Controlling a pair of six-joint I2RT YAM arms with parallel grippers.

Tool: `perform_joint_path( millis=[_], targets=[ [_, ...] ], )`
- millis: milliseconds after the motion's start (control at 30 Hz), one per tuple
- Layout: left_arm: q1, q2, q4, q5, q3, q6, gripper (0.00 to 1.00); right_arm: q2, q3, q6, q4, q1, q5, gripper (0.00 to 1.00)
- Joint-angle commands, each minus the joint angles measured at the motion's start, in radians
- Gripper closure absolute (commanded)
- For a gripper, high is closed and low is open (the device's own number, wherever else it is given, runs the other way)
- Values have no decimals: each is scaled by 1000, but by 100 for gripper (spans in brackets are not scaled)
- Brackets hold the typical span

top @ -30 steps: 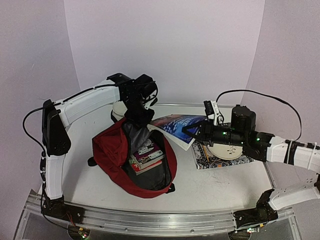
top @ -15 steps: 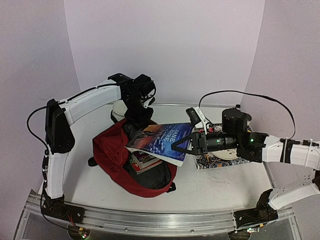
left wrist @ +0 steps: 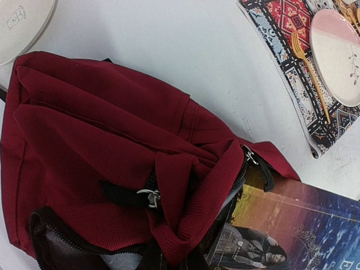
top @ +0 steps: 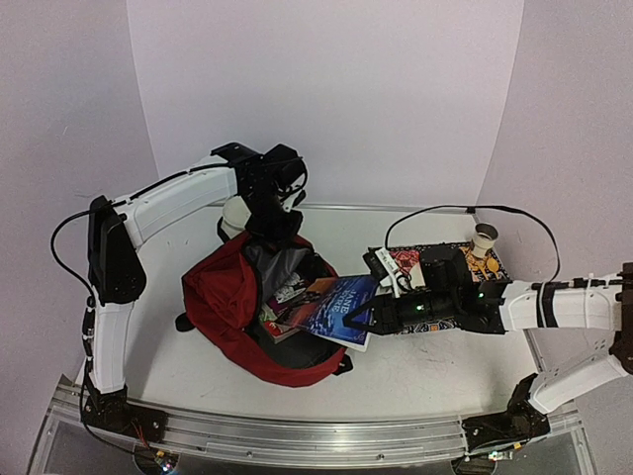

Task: Pack the student bag
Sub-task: Place the book in the largest pocket of the bag.

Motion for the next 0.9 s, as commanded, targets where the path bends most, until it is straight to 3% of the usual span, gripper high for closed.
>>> perform_joint_path(
  millis=[0,300,567,867],
  targets=[
    [8,-95,26,38,35,-19,100,-46,24,-58,167,-11,100,100],
    [8,-81,26,87,55,-23,100,41,71,79,420,-12,-18,100],
    [8,-73,24,69,54,-20,100,7,145,87,438,-11,-58,100],
    [9,-74,21,80,99,-23,100,40,101,60,439,-12,-16,100]
  ],
)
